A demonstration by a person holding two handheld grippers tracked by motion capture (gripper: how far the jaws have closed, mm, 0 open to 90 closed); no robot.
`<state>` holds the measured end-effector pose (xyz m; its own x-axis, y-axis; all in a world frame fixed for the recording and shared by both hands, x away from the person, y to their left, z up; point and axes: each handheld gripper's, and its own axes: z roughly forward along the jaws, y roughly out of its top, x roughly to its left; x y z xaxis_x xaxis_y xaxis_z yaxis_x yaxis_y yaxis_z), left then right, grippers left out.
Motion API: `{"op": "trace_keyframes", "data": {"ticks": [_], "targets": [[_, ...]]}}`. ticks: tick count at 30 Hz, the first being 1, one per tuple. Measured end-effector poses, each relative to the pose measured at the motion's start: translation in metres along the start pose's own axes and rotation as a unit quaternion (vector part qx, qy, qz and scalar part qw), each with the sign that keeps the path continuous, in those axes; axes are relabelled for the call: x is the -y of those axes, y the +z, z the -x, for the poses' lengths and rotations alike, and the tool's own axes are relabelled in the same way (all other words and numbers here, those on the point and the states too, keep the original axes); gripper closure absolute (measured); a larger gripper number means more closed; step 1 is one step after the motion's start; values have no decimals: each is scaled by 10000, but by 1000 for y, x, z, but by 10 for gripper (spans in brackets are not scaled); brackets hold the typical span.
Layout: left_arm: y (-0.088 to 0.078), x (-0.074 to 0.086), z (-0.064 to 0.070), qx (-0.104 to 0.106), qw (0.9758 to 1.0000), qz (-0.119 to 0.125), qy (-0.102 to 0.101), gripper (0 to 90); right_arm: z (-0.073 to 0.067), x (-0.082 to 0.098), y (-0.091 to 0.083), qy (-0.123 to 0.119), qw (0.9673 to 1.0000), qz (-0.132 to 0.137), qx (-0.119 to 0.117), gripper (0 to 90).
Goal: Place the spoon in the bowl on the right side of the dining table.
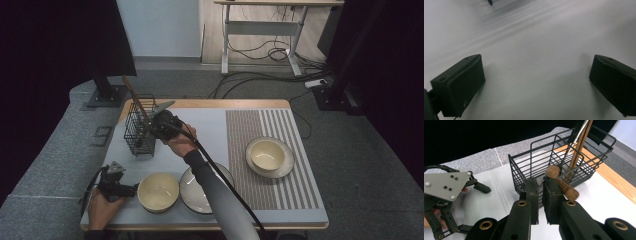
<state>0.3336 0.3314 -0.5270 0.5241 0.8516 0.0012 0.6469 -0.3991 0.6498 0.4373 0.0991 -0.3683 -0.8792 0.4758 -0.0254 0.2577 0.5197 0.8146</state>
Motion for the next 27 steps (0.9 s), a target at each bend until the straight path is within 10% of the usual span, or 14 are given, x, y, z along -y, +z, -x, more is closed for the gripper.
{"op": "trace_keyframes", "data": {"ticks": [27], "targets": [[0, 0, 0, 11, 10000, 3, -6, 0, 3, -16, -38, -139, 9997, 180, 133, 889]]}}
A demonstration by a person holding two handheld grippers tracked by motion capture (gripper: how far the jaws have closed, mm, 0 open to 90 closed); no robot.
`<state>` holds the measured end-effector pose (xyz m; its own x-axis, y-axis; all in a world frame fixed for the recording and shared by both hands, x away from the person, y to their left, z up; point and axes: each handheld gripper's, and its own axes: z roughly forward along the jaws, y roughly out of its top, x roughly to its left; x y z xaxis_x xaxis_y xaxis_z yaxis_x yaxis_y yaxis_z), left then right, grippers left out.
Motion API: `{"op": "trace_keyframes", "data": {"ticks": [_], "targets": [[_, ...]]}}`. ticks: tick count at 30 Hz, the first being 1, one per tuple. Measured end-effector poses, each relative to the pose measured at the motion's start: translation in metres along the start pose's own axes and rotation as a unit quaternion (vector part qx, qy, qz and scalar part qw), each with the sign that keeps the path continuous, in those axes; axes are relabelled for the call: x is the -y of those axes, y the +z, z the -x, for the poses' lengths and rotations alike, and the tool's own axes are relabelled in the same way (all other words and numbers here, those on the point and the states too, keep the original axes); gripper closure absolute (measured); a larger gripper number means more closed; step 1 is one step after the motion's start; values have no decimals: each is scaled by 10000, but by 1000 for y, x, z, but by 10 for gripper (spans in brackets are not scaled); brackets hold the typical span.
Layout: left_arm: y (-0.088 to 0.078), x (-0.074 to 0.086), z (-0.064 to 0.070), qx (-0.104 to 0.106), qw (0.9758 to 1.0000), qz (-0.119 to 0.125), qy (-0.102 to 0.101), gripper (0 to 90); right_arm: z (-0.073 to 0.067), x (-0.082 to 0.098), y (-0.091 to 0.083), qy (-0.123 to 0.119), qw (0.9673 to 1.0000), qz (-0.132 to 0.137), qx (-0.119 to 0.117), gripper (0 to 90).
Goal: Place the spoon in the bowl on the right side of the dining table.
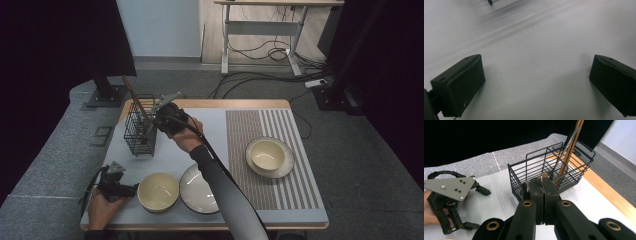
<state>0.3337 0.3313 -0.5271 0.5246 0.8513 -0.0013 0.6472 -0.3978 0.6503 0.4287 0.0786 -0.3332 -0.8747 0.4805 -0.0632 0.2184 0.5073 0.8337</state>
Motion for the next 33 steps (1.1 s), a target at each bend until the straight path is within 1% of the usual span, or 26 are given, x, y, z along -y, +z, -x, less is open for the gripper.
{"op": "trace_keyframes", "data": {"ticks": [7, 19, 29, 33], "targets": [[0, 0, 0, -3, 10000, -2, 5, 0, 2, -4, -9, -9, 10000, 41, 24, 890], [0, 0, 0, -4, 10000, -2, 4, 0, 0, -16, -31, -82, 9998, 132, 86, 891], [0, 0, 0, -4, 10000, -2, 4, 0, 2, -20, -51, -70, 9997, 196, 147, 892], [0, 0, 0, -4, 10000, -5, 5, 0, 1, -21, -57, -85, 9997, 210, 134, 892]]}}
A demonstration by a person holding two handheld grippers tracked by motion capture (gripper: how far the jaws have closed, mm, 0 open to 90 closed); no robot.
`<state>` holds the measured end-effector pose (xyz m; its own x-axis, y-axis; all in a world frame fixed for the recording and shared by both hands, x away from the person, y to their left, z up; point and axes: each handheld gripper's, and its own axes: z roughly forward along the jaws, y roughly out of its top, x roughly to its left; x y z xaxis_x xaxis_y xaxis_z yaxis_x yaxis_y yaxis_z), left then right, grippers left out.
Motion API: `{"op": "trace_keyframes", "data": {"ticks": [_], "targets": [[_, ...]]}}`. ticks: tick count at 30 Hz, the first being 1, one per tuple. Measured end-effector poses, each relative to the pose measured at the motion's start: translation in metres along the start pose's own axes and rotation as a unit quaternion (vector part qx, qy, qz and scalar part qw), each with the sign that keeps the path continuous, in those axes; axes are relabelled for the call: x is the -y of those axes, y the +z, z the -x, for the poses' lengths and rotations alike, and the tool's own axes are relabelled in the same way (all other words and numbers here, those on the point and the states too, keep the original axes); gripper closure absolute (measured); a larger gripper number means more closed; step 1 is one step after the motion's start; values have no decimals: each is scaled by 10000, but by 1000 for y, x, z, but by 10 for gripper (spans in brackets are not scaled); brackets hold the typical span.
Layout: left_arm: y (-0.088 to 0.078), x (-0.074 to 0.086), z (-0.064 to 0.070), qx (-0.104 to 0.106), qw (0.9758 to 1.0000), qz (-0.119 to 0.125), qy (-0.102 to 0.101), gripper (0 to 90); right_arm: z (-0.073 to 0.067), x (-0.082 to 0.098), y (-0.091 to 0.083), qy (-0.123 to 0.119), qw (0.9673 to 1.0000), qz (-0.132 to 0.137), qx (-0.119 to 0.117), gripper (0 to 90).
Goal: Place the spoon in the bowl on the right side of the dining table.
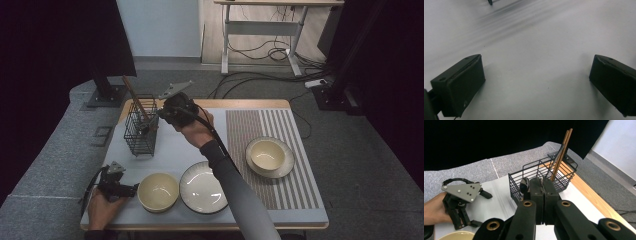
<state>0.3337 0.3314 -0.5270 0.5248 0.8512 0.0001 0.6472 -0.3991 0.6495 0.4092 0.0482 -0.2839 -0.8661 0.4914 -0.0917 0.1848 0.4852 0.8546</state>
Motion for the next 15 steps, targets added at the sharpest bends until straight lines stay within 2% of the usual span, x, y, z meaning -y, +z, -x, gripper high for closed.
{"op": "trace_keyframes", "data": {"ticks": [7, 15], "targets": [[0, 0, 0, 1, 10000, 3, -2, 0, -7, 1, -8, -102, 9999, -26, -56, 892], [0, 0, 0, 2, 10000, -2, 4, 0, -18, 11, -17, -193, 9996, -28, -195, 892]]}}
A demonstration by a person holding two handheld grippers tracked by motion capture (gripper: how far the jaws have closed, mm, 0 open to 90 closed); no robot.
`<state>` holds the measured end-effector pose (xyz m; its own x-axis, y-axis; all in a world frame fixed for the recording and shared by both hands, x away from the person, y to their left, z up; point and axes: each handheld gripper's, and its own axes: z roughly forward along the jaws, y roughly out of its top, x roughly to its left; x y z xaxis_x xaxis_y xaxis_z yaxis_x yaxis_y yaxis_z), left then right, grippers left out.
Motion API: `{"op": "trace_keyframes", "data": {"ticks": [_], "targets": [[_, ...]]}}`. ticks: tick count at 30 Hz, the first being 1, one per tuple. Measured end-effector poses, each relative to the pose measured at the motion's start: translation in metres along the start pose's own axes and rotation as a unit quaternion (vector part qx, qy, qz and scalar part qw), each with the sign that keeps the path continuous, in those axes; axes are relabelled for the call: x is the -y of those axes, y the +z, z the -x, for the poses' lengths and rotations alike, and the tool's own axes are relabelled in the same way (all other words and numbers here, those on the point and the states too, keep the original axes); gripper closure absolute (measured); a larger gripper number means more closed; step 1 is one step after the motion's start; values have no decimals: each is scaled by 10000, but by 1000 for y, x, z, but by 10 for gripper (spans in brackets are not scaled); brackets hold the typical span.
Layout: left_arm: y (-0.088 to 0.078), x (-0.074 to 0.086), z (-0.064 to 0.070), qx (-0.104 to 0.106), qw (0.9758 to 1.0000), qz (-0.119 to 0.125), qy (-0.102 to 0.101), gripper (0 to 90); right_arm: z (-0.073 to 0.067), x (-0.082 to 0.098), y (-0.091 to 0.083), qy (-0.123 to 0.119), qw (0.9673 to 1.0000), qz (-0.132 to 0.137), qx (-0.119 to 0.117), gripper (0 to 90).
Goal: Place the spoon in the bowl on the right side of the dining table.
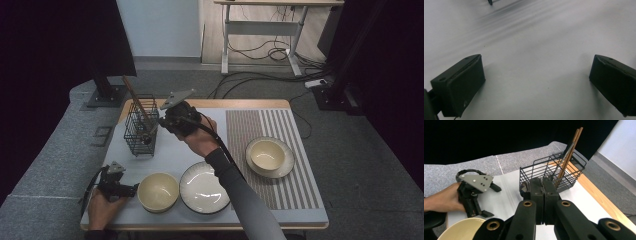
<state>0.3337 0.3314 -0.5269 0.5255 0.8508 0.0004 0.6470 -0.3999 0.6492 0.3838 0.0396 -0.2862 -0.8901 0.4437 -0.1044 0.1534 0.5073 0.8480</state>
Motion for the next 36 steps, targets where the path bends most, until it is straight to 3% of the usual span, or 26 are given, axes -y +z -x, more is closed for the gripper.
{"op": "trace_keyframes", "data": {"ticks": [16, 36], "targets": [[0, 0, 0, 0, 10000, 6, -2, 0, -4, 20, -15, -97, 9999, 26, -33, 893], [0, 0, 0, -6, 10000, 4, 2, 0, 20, 57, -47, 121, 9993, -66, 341, 893]]}}
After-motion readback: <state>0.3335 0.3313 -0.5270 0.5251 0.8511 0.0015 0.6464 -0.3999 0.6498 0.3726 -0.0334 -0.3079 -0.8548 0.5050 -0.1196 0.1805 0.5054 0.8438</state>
